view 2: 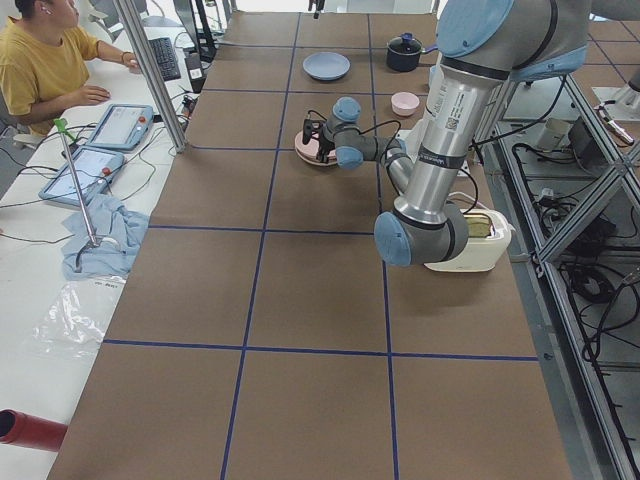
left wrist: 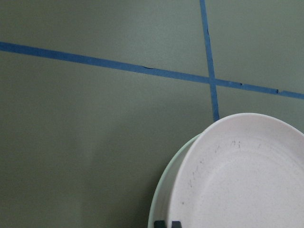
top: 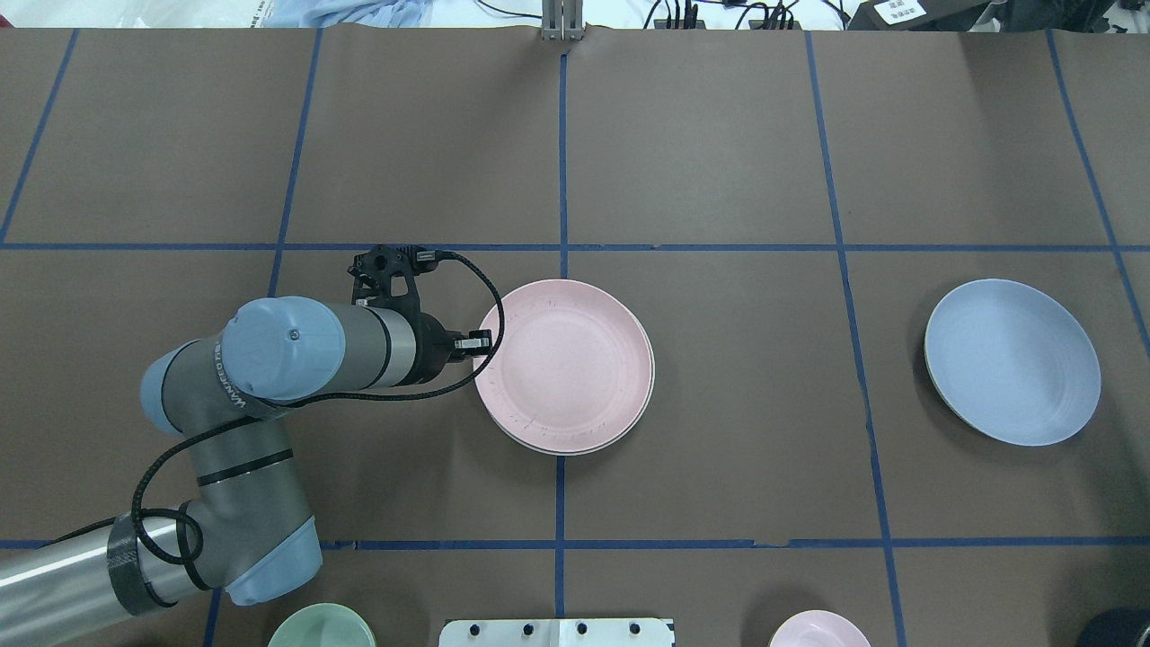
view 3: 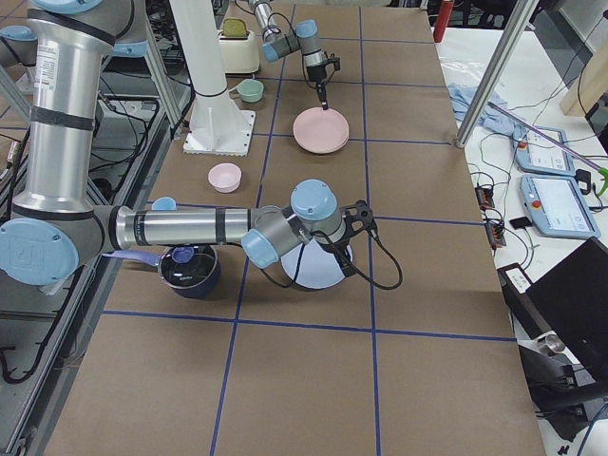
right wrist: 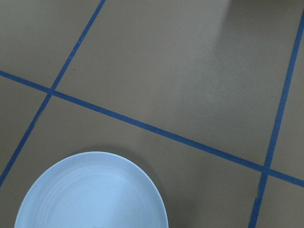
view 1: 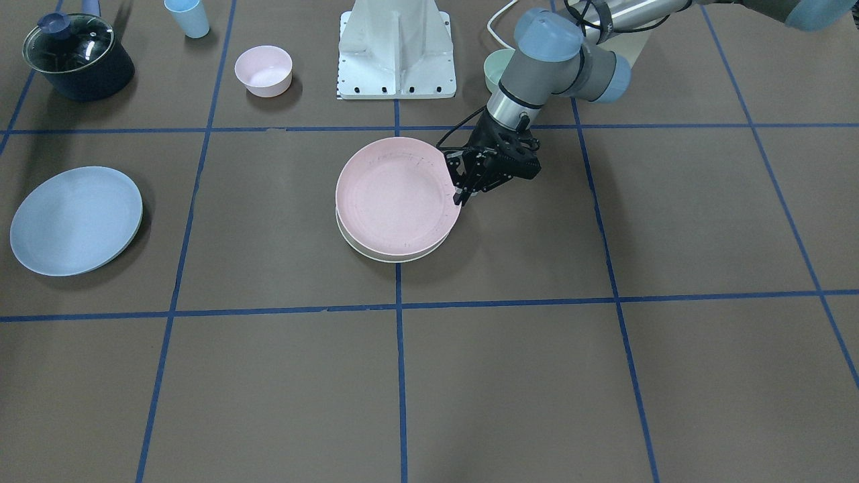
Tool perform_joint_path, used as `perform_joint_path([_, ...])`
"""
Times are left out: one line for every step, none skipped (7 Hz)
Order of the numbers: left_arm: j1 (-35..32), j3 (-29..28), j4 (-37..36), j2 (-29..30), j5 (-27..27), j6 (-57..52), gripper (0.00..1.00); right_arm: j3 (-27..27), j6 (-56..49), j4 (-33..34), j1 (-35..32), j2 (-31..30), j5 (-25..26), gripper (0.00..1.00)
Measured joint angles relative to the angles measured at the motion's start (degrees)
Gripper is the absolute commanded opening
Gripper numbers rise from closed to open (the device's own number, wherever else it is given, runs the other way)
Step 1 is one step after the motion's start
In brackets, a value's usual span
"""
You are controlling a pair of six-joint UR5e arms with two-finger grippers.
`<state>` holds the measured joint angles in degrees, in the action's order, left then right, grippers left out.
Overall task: Stack three plates with pink and blue
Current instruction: 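Slide the pink plate with the left gripper onto the cream plate, then release the pink plate and draw the left gripper back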
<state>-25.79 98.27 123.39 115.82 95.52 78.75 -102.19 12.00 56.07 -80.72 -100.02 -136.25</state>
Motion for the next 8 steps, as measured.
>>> perform_joint_path([0.14, -0.08, -0.03, -0.06, -0.23, -0.44, 1.0, 0.01, 0.03, 0.0, -0.01, 0.0, 0.04, 1.0])
perform_joint_path([-0.4, 0.72, -0.3, -0.32, 0.06, -3.44, 1.0, -0.02, 0.59, 0.02, 0.01, 0.02, 0.22, 1.0])
perform_joint_path([-2.55, 2.27, -1.12, -1.12, 1.94, -10.14, 1.0, -0.18, 3.17, -0.12, 0.49, 0.05, 0.53, 1.0])
perform_joint_path([-6.73, 4.02, -2.24, -3.13, 6.13, -18.69, 1.0, -0.38, 9.07, -1.78, 2.5, -0.01, 1.66, 1.0])
perform_joint_path([-11.2, 5.72, -2.64, -6.14, 10.57, -26.46, 1.0, -0.35, 16.92, -5.93, 6.62, -0.62, 5.21, 1.0])
perform_joint_path([-15.32, 7.6, -2.59, -9.97, 13.94, -33.31, 1.0, 0.12, 25.24, -11.8, 12.57, -2.27, 11.53, 1.0])
perform_joint_path([-18.58, 8.8, -2.35, -13.1, 15.86, -38.5, 1.0, 2.16, 30.71, -18.18, 17.43, -4.09, 16.98, 0.98])
perform_joint_path([-20.67, 9.38, -2.05, -15.12, 16.83, -41.65, 1.0, 6.91, 33.5, -26.17, 20.04, -5.25, 19.74, 0.9])
